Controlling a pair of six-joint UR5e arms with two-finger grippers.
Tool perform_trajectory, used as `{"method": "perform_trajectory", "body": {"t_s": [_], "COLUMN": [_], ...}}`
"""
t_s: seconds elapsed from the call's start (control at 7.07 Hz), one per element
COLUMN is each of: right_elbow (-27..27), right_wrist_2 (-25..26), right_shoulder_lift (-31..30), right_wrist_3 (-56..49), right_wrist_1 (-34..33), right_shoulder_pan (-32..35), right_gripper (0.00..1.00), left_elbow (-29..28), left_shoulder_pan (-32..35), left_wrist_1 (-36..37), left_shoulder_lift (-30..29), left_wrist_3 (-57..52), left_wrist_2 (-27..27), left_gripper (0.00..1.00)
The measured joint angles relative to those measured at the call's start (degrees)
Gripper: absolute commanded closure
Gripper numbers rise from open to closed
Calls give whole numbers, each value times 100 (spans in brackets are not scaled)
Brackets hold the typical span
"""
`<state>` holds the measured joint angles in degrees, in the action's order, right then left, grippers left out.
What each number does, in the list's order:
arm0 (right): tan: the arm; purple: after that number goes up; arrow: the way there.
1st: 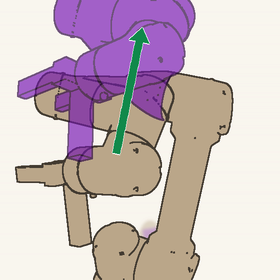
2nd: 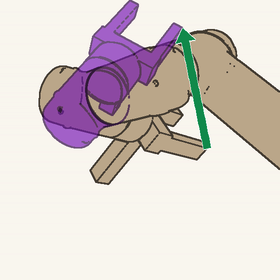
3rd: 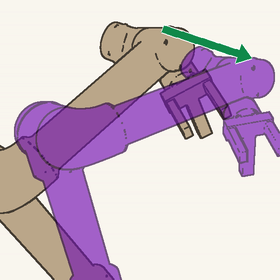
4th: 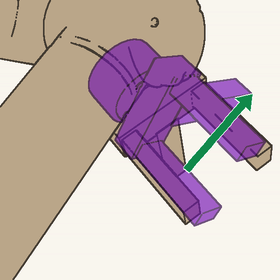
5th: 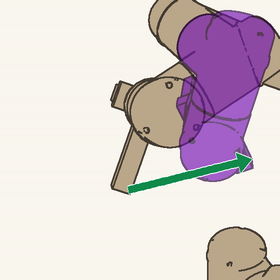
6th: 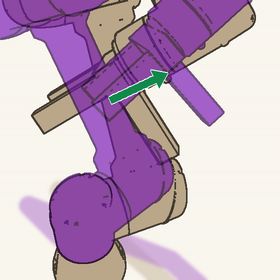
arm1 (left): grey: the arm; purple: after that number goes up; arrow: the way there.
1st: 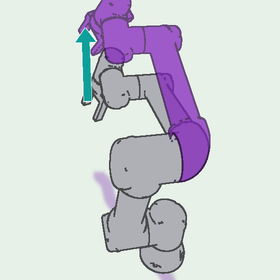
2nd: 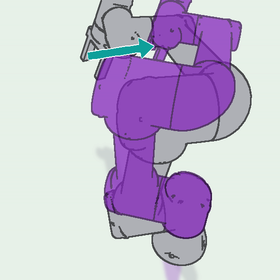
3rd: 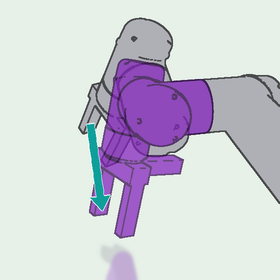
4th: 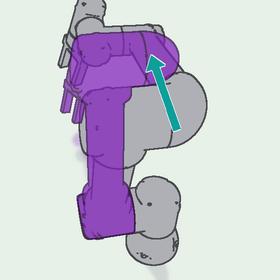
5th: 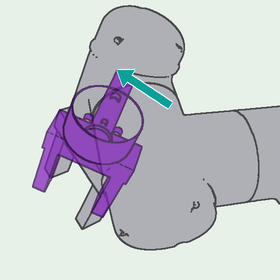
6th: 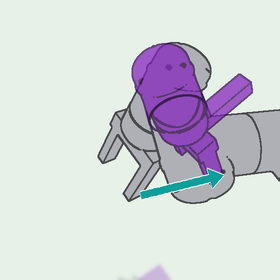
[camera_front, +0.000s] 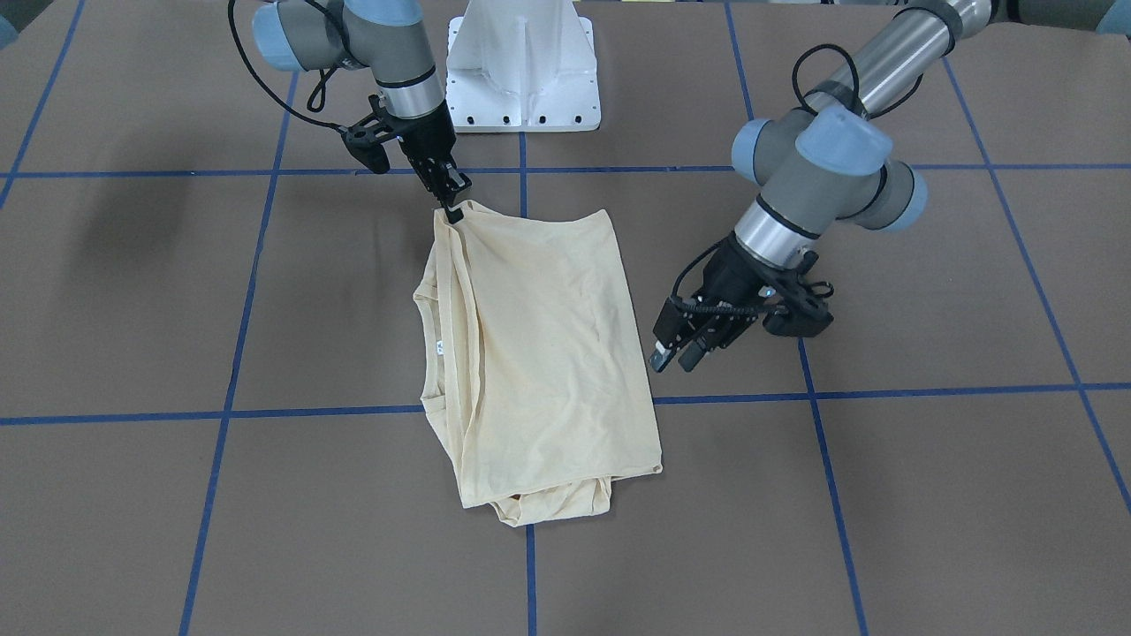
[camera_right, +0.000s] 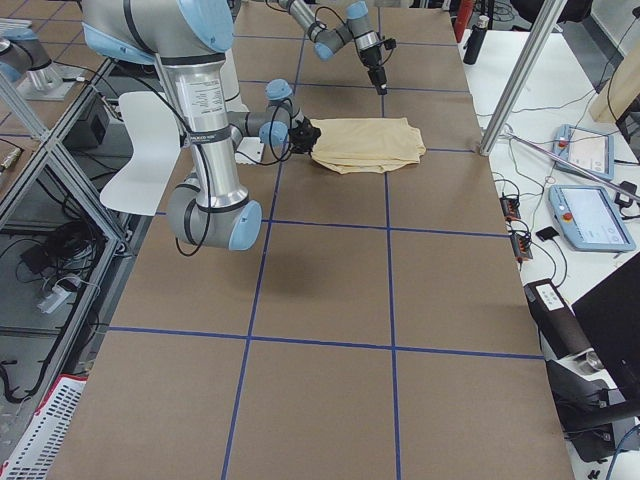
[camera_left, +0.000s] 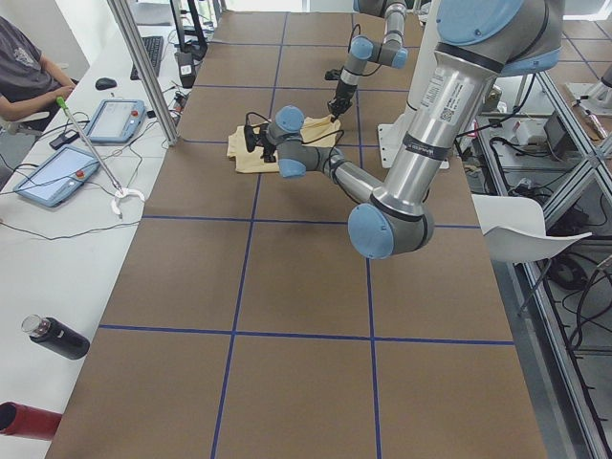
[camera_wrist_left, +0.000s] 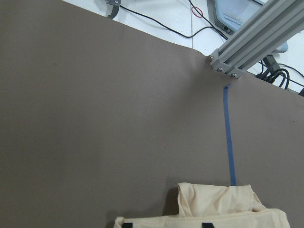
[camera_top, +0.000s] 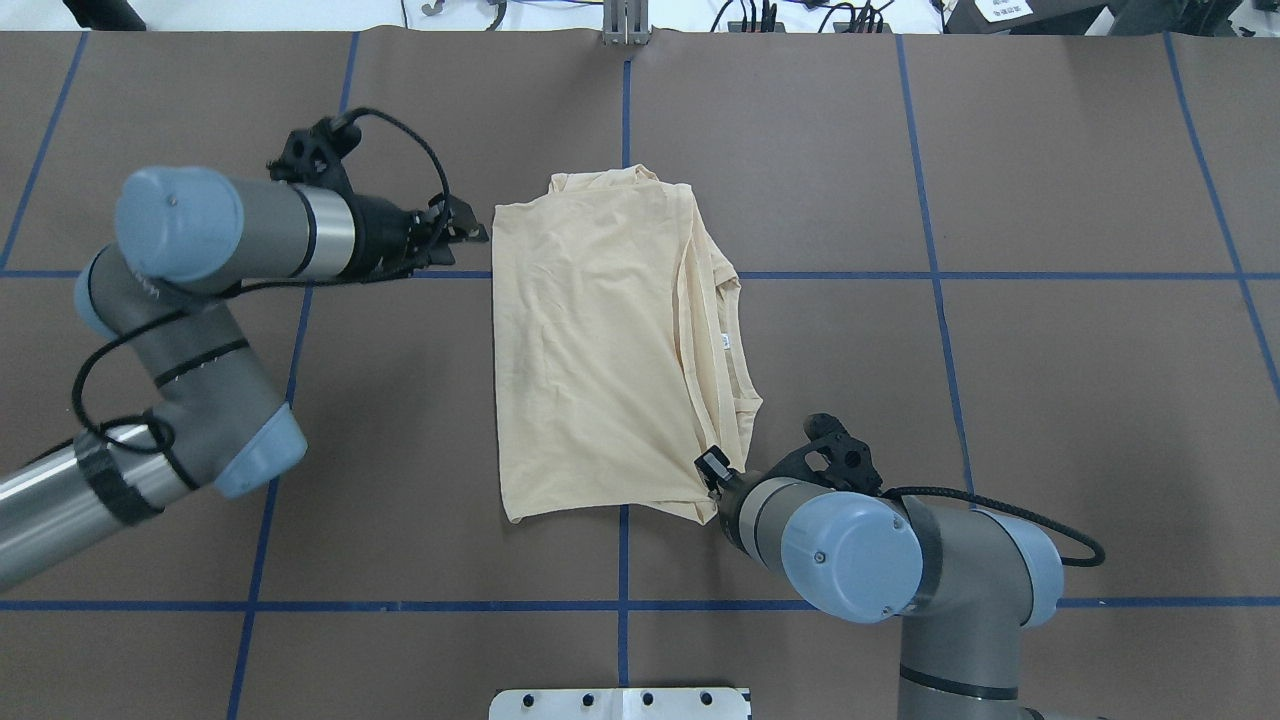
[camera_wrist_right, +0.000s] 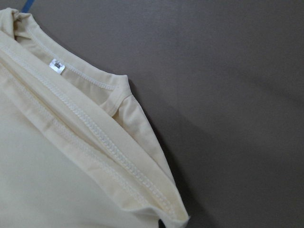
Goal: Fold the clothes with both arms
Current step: 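Move the left gripper to the shirt's near edge beside the right gripper, then grasp the near shirt edge with both grippers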
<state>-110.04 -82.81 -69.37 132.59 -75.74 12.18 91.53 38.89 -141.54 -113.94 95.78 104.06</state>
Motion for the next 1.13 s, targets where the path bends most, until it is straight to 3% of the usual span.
{"method": "perform_trajectory", "body": {"t_s": [0.28,0.57,0.85,1.13], "right_elbow": [-73,-94,-109,-120], "right_wrist_2": [23,28,28,28], "right_shoulder_lift": [-68,-78,-79,-80], "right_wrist_3": [18,21,21,21], "right_wrist_1": [-10,-11,-11,-11], "right_shoulder_pan": [-119,-131,-132,-129], "right_gripper": [100,100,100,100], "left_elbow": [819,1127,1207,1206], "left_shoulder_pan": [-1060,-1953,-2336,-2475], "left_wrist_1": [359,868,1096,1127], "left_shoulder_lift": [474,581,615,629], "left_wrist_3": [1144,1939,2266,2439], "left_wrist_2": [-619,-1106,-1209,-1220], "left_gripper": [4,27,40,45]}}
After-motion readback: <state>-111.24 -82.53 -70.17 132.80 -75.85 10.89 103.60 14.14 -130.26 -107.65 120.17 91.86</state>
